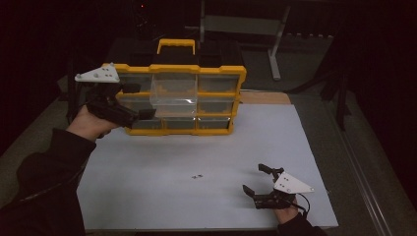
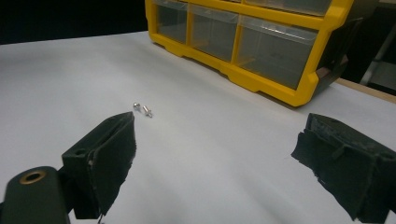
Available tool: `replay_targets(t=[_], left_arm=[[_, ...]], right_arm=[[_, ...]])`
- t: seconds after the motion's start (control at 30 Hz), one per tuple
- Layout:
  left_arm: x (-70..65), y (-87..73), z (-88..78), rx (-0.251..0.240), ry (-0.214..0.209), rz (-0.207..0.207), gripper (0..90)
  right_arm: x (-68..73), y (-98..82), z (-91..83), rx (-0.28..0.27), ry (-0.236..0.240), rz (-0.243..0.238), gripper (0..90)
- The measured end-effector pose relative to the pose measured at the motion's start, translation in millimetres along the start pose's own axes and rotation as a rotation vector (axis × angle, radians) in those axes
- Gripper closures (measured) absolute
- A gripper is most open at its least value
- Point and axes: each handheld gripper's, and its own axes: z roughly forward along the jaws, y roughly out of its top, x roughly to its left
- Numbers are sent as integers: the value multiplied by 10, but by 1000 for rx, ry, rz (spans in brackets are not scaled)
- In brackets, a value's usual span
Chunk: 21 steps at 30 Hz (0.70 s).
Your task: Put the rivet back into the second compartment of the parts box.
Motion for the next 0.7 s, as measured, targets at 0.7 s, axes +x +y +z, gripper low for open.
replay_targets(t=[0.7], left_arm=[[-370,-734,234,50,-61,35,0]], right_arm=[[2,0,4,-1,1,-2,104]])
